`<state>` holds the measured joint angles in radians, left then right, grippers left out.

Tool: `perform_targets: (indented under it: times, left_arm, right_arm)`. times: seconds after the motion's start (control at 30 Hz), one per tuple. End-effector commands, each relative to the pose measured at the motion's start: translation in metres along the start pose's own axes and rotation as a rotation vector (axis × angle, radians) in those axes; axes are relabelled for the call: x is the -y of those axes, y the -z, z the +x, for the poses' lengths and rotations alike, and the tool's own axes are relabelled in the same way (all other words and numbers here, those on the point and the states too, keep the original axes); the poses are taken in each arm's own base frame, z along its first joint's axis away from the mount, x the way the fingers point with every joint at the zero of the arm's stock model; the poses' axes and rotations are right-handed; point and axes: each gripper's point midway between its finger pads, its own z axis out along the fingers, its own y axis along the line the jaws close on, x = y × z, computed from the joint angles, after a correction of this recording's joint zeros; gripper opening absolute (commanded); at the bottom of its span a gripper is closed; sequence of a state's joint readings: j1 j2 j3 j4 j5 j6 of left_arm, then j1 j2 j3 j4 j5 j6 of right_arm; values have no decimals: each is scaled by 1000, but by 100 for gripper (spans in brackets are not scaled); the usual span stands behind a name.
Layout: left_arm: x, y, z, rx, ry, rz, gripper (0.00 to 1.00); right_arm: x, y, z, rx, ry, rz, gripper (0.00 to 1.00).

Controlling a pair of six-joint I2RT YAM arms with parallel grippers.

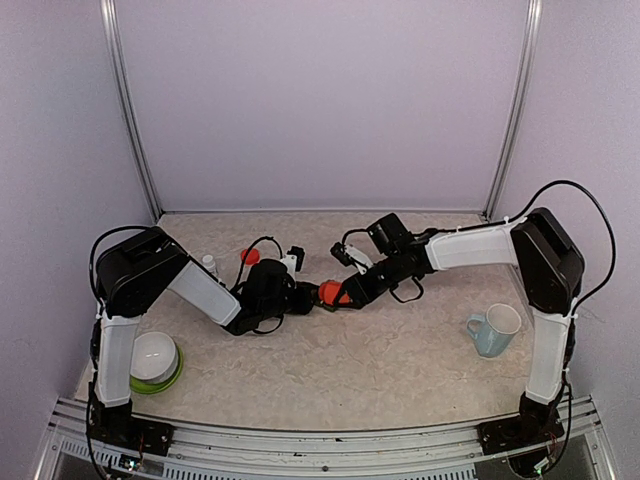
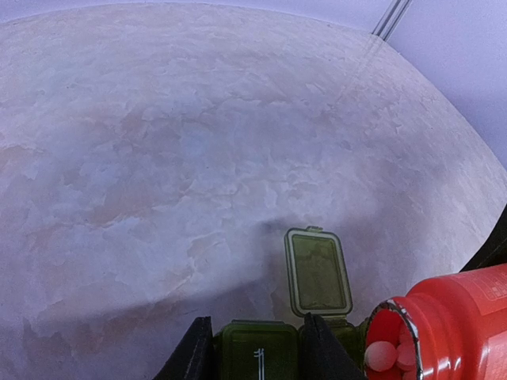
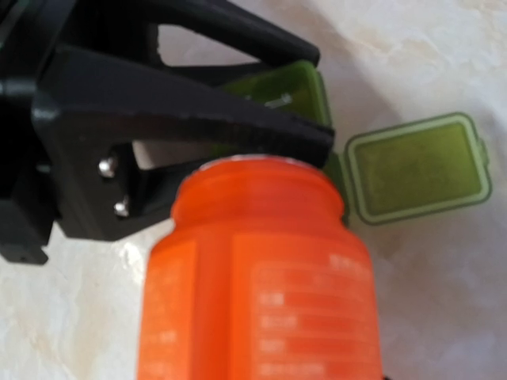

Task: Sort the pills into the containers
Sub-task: Pour the pill into the compartment of the pill container.

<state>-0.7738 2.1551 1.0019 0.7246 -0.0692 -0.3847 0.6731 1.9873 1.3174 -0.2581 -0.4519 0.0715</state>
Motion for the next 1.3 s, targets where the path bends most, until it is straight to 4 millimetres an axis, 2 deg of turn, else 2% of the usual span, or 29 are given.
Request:
perform_targets:
  times: [0.0,1.27]
  left_arm:
    - [-2,1,3,-24,-16,-25,19]
    - [-3,1,1,-19,-29,-34,19]
  right_arm:
    - [-1,-5,5,-47,-17,7,7]
    - [2,-9,7,-145,-95,22,7]
